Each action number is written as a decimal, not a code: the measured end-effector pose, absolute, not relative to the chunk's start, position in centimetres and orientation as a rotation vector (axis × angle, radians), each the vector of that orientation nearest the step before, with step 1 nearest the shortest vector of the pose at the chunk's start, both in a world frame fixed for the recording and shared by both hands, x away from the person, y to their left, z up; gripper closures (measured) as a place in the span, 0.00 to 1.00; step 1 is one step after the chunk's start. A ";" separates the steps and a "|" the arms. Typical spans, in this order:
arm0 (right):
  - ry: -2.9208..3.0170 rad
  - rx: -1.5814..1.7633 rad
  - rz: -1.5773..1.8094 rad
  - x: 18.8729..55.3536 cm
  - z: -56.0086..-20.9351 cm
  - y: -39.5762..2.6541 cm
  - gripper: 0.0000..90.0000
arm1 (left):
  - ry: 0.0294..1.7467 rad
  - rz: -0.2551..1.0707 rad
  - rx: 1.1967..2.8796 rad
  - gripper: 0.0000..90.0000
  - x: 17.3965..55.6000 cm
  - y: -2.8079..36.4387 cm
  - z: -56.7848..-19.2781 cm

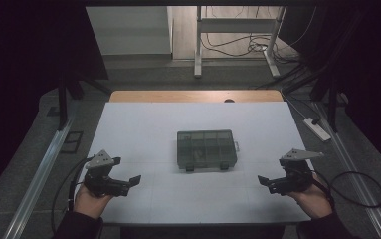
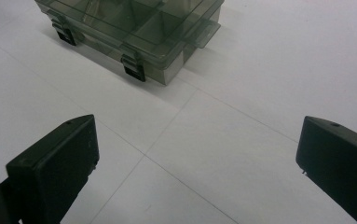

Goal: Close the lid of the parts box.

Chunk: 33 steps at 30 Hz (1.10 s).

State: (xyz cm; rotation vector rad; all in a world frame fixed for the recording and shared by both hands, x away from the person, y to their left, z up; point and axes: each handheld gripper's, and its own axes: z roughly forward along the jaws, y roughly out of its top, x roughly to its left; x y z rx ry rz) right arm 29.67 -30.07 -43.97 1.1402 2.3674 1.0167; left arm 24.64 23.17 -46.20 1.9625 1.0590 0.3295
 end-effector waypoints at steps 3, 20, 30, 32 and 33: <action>2.361 1.149 1.013 29.4 -44.0 -30.3 0.00 | 1.067 0.330 1.957 0.00 24.4 23.4 -46.2; 2.338 1.191 0.982 28.0 -44.0 -31.7 0.00 | 1.109 0.336 1.925 0.00 23.0 24.8 -46.3; 2.307 1.223 0.968 27.2 -43.9 -32.8 0.00 | 1.124 0.345 1.916 0.00 22.2 25.5 -46.4; 2.303 1.230 0.964 27.1 -43.9 -33.0 0.00 | 1.128 0.347 1.914 0.00 22.1 25.6 -46.4; 2.300 1.232 0.961 27.0 -43.9 -33.1 0.00 | 1.131 0.348 1.910 0.00 22.0 25.6 -46.3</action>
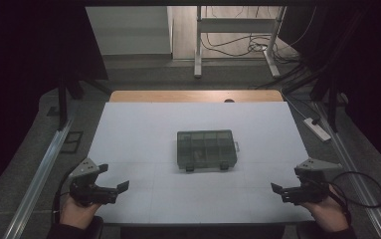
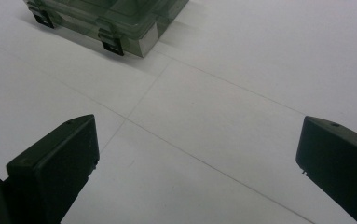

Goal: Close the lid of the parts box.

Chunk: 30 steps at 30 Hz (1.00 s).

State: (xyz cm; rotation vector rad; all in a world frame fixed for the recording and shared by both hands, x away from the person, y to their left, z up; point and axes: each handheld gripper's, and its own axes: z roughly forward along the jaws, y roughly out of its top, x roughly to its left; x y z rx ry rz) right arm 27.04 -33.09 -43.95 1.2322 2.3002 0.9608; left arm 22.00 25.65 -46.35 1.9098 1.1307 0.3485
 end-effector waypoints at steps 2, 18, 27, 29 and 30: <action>2.299 1.238 0.955 26.9 -44.0 -33.3 0.00 | 1.134 0.352 1.908 0.00 21.9 25.8 -46.3; 2.269 1.288 0.930 26.1 -43.9 -34.3 0.00 | 1.163 0.364 1.911 0.00 21.3 26.2 -46.2; 2.265 1.306 0.913 25.8 -43.8 -34.7 0.00 | 1.181 0.369 1.931 0.00 21.1 26.3 -46.2; 2.266 1.305 0.909 25.7 -43.8 -34.7 0.00 | 1.186 0.374 1.940 0.00 21.0 26.3 -46.2; 2.268 1.305 0.904 25.7 -43.8 -34.7 0.00 | 1.187 0.376 1.944 0.00 21.0 26.3 -46.2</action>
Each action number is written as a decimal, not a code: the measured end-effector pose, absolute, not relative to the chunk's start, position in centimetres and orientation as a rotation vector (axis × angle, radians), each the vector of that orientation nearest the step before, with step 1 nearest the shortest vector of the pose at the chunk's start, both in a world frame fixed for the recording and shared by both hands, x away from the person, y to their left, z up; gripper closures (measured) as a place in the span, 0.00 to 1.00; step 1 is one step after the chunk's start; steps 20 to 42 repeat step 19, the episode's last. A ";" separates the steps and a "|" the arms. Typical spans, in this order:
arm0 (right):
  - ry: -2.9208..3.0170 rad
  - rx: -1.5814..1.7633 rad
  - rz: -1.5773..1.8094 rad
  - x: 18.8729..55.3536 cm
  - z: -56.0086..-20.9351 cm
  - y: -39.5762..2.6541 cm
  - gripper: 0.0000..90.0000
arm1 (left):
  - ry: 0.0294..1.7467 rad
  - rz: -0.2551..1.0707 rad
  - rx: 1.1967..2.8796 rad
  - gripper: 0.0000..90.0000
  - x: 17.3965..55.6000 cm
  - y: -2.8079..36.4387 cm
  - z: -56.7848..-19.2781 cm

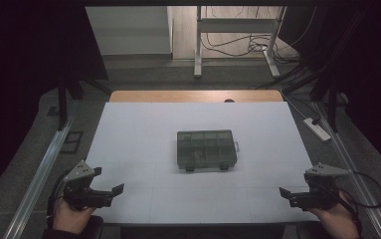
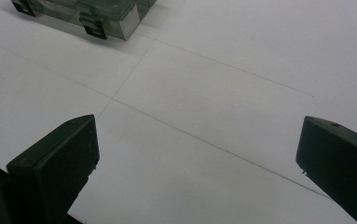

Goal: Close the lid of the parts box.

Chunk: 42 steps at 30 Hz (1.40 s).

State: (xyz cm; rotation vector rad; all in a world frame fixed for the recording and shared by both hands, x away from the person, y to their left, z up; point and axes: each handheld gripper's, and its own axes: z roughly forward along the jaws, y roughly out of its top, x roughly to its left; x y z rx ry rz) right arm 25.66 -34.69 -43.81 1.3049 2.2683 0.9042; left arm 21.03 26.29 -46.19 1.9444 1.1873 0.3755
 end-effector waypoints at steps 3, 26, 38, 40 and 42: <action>2.273 1.311 0.893 25.6 -43.8 -34.7 0.00 | 1.193 0.382 1.964 0.00 20.9 26.3 -46.2; 2.292 1.342 0.853 25.5 -43.9 -34.7 0.00 | 1.215 0.380 2.023 0.00 21.0 26.1 -46.2; 2.292 1.342 0.853 25.5 -43.9 -34.7 0.00 | 1.215 0.380 2.023 0.00 21.0 26.1 -46.2; 2.292 1.342 0.853 25.5 -43.9 -34.7 0.00 | 1.215 0.380 2.023 0.00 21.0 26.1 -46.2; 2.292 1.342 0.853 25.5 -43.9 -34.7 0.00 | 1.215 0.380 2.023 0.00 21.0 26.1 -46.2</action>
